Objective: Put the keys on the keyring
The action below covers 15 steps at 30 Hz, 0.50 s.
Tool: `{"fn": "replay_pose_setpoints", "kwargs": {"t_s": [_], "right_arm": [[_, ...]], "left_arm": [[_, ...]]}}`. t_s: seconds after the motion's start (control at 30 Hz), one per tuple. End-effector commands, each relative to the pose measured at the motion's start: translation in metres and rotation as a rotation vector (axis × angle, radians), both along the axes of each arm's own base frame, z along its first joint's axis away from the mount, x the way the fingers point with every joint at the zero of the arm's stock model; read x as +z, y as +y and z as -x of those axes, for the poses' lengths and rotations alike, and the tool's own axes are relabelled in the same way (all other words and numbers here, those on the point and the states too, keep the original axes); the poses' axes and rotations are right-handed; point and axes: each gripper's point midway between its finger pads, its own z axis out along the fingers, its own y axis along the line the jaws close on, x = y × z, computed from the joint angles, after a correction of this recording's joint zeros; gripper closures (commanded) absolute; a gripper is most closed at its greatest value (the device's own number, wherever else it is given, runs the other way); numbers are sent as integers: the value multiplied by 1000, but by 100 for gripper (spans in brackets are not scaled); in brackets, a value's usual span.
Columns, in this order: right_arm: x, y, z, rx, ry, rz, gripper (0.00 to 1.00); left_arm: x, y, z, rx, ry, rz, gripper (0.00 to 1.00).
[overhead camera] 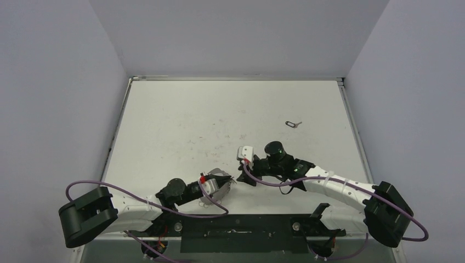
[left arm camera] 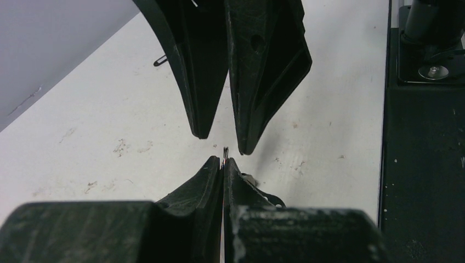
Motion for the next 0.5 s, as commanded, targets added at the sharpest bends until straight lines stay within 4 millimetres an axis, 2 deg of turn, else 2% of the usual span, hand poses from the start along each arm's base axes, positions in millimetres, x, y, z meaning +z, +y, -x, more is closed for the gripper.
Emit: {"fn": "replay_pose_setpoints", "kwargs": {"t_s": [0.0, 0.03, 0.07, 0.1, 0.23, 0.37, 0.47], "right_arm": [[33, -9, -15, -103, -82, -77, 37], [39, -11, -17, -124, -97, -93, 21], [45, -14, -19, -146, -115, -105, 12], [51, -16, -19, -158, -127, -119, 9], [69, -26, -26, -233, -168, -142, 1], [78, -40, -37, -351, -196, -158, 0], [86, -60, -52, -515, -217, -202, 0]], "left_arm": [[21, 3, -3, 20, -42, 67, 100], [21, 4, -4, 27, -40, 62, 100], [20, 4, -5, 37, -37, 55, 100], [19, 5, -7, 47, -34, 48, 100], [12, 5, -16, 91, 1, -10, 100], [10, 4, -27, 145, 32, -37, 96], [7, 4, -39, 207, 64, -51, 95]]}}
